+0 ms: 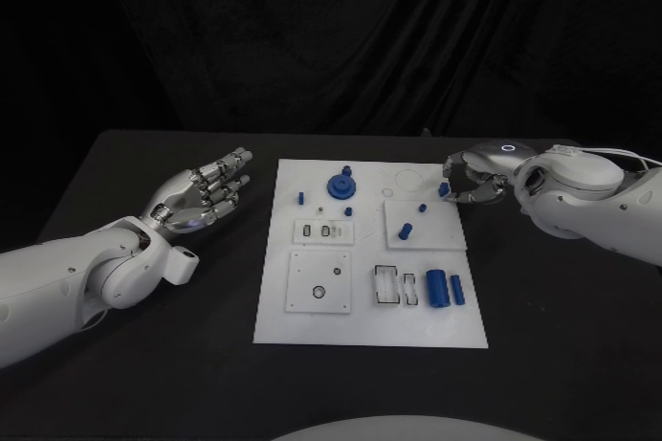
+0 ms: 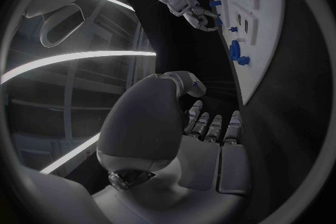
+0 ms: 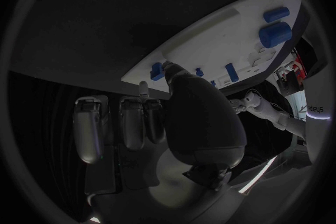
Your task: Assemble the parts on the task board
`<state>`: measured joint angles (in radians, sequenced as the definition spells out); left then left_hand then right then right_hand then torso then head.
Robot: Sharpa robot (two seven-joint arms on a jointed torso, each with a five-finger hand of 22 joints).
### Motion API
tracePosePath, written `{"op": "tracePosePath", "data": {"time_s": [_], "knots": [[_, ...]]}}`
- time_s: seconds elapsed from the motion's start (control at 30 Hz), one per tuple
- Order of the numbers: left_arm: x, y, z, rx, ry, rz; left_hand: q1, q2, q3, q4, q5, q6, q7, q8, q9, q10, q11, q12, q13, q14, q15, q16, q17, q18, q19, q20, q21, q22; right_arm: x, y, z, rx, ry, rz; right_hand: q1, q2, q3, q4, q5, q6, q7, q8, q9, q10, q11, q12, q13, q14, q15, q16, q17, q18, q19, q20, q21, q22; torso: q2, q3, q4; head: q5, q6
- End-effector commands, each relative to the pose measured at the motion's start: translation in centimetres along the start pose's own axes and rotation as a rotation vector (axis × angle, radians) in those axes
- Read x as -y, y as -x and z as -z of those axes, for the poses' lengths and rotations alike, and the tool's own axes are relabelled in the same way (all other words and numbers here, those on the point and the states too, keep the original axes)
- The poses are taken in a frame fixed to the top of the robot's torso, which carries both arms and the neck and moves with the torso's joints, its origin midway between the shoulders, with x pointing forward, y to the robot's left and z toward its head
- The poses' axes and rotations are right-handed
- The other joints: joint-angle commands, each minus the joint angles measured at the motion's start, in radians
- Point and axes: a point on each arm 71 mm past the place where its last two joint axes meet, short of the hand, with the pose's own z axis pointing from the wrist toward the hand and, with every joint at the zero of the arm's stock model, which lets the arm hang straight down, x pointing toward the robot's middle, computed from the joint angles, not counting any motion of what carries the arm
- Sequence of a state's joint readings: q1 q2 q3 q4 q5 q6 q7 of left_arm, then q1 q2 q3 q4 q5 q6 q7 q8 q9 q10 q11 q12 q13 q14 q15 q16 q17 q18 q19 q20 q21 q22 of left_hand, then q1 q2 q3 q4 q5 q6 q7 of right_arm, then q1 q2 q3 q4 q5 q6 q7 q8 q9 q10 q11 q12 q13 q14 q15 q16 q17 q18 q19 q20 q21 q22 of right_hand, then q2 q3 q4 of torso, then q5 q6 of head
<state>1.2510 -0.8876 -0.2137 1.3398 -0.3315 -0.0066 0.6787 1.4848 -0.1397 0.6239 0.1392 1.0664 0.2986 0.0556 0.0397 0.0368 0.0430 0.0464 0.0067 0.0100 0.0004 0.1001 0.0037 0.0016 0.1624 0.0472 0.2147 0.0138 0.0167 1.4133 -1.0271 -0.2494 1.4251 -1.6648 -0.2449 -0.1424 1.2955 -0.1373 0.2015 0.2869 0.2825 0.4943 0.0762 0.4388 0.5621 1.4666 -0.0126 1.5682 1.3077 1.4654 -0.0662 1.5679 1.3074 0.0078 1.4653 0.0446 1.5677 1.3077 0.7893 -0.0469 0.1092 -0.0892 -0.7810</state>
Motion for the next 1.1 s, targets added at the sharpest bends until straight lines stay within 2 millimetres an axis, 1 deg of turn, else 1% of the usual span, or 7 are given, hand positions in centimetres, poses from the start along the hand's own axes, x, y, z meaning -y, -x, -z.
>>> {"op": "tracePosePath", "data": {"time_s": [0.03,0.2,0.6,0.73,0.9,1.1], "knots": [[0.37,-0.18,0.0,-0.012,-0.058,0.01,-0.008,-0.001,0.001,-0.007,-0.003,0.001,0.003,-0.002,0.001,0.003,0.002,0.004,0.001,0.001,0.006,-0.003,-0.001,0.017,0.002,0.004,0.007,0.001,0.14,-0.18,-0.05,-0.009,-0.017,0.009,-0.007,0.007,0.006,-0.001,0.004,0.009,0.004,0.013,0.001,0.104,0.007,0.003,0.263,0.105,0.005,0.003,0.263,-0.008,0.105,0.006,0.003,0.263,0.001,0.0003,-0.0004,0.0,-0.002],[0.34,-0.18,0.01,-0.012,-0.057,0.01,-0.008,-0.001,0.001,-0.007,-0.003,0.001,0.003,-0.002,0.001,0.003,0.002,0.004,0.001,0.001,0.006,-0.003,-0.001,0.017,0.002,0.004,0.007,0.001,0.1,-0.17,-0.21,-0.004,-0.014,0.009,-0.007,0.019,0.012,-0.004,0.003,0.029,0.005,0.024,-0.005,0.104,0.008,0.003,0.263,0.105,0.005,0.003,0.263,-0.008,0.105,0.007,0.003,0.263,0.001,0.0,0.0001,0.0,-0.002],[0.27,-0.22,0.01,-0.015,-0.054,0.013,-0.01,0.0,0.002,-0.01,-0.003,-0.001,0.003,-0.002,0.0,0.003,0.004,0.005,0.002,0.001,0.007,-0.003,-0.001,0.017,0.002,0.005,0.007,0.001,-0.18,-0.41,-0.55,-0.006,-0.005,0.01,-0.008,0.028,0.019,-0.007,0.002,0.058,0.006,0.025,-0.021,0.104,0.009,0.003,0.263,0.105,0.006,0.003,0.263,-0.008,0.105,0.008,0.003,0.263,0.0,0.0001,-0.0002,0.001,-0.003],[0.23,-0.24,0.01,-0.016,-0.052,0.014,-0.01,0.0,0.002,-0.01,-0.003,-0.001,0.003,-0.002,0.0,0.003,0.004,0.005,0.002,0.001,0.007,-0.003,-0.001,0.017,0.002,0.005,0.007,0.001,-0.3,-0.54,-0.67,-0.007,-0.002,0.01,-0.01,0.03,0.021,-0.008,0.002,0.07,0.006,0.02,-0.031,0.104,0.009,0.003,0.263,0.105,0.007,0.003,0.263,-0.008,0.105,0.009,0.003,0.263,0.001,0.0001,0.0006,0.0,-0.004],[0.15,-0.22,0.04,-0.017,-0.049,0.015,-0.012,0.001,0.003,-0.012,-0.003,-0.003,0.003,-0.002,0.0,0.003,0.006,0.005,0.002,0.001,0.008,-0.003,-0.001,0.017,0.002,0.006,0.007,0.001,-0.41,-0.63,-0.8,-0.011,0.0,0.002,-0.009,0.033,0.023,-0.009,0.003,0.077,0.006,0.014,-0.04,0.104,0.009,0.003,0.263,0.105,0.007,0.003,0.263,-0.008,0.105,0.009,0.003,0.263,0.001,-0.0001,-0.0001,0.001,-0.005],[0.04,-0.22,0.09,-0.017,-0.046,0.016,-0.012,0.001,0.003,-0.012,-0.003,-0.003,0.003,-0.002,0.0,0.003,0.006,0.005,0.002,0.001,0.008,-0.003,-0.001,0.017,0.002,0.006,0.007,0.001,-0.53,-0.68,-0.9,-0.012,0.003,-0.004,-0.002,0.039,0.033,-0.02,0.002,0.099,0.005,-0.009,-0.069,0.104,0.009,0.003,0.263,0.105,0.007,0.003,0.263,-0.008,0.105,0.009,0.003,0.263,0.001,-0.0001,-0.0001,0.0,-0.005]]}}
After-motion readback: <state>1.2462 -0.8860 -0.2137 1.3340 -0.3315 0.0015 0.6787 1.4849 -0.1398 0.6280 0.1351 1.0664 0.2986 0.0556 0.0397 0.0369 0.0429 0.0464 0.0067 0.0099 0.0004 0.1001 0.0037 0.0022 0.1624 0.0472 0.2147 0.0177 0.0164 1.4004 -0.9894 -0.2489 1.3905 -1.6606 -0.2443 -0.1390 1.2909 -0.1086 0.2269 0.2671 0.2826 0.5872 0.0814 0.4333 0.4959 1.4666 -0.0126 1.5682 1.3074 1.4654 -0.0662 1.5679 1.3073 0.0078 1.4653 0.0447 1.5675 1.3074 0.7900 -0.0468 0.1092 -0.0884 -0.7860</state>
